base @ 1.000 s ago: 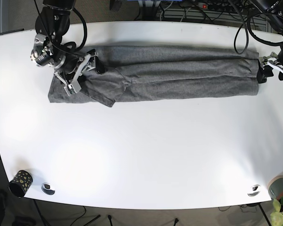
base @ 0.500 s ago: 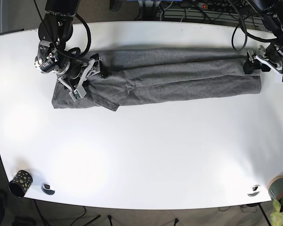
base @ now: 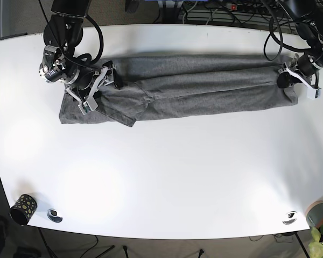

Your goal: Fold the T-shirt properly

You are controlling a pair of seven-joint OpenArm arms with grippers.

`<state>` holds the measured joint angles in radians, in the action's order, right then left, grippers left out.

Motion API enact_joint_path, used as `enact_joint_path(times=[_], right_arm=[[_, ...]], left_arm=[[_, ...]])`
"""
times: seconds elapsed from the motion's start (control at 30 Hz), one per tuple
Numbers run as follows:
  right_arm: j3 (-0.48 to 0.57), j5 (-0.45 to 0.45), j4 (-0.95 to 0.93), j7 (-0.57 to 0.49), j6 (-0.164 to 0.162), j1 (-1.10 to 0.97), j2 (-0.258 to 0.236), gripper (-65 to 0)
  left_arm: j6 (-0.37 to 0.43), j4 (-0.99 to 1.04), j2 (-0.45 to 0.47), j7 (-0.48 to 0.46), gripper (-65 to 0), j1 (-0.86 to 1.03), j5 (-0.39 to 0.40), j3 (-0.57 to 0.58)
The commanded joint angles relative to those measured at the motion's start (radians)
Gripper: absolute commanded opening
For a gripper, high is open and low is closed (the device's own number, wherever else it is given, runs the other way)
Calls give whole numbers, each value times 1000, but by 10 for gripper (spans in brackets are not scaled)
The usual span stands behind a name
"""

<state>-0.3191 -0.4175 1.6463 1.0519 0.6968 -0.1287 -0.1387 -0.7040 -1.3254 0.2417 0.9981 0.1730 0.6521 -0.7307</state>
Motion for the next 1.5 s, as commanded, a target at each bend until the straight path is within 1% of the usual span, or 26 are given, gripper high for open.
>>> enact_joint_path(times=[0.0,0.13,0.23,0.3,0.5,0.67,0.77,0.8,0.97,1.03,1.07,1.23,1.3,1.47], right_arm=[[-2,-7,13,-5,1,8,-8,-160],[-2,-7,13,-5,1,8,-8,-160],[-2,-7,13,-5,1,8,-8,-160],[-2,-7,13,-5,1,8,-8,-160],[-2,-7,13,-5,1,8,-8,-160],[-1,-7,13,-5,1,11,-8,-160],[-1,-7,13,-5,1,11,-8,-160],[-1,-7,13,-5,1,11,-8,-160],[1,-7,13,-5,1,10,-8,-160],[1,-7,13,-5,1,10,-8,-160],[1,-7,13,-5,1,10,-8,-160],[-1,-1,13,-5,1,10,12,-160],[-1,-5,13,-5,1,10,12,-160],[-1,-5,13,-5,1,10,17,-160]], left_arm=[[6,-12,9,35,-650,1,-25,-2],[6,-47,9,35,-650,3,-25,-5],[6,-164,9,37,-650,41,-27,1],[6,-294,6,37,-647,78,-30,21],[6,-550,3,37,-647,153,-31,165],[11,-612,2,35,-647,158,-30,322],[73,-612,-3,32,-647,135,-28,411],[100,-612,-18,32,-647,110,-28,449],[185,-606,-87,32,-646,58,-33,527],[208,-592,-115,32,-646,38,-58,560],[211,-579,-132,32,-646,24,-84,580],[211,-546,-199,32,-646,-10,-197,661],[211,-543,-219,32,-646,-20,-239,682],[211,-540,-239,34,-644,-26,-295,731]])
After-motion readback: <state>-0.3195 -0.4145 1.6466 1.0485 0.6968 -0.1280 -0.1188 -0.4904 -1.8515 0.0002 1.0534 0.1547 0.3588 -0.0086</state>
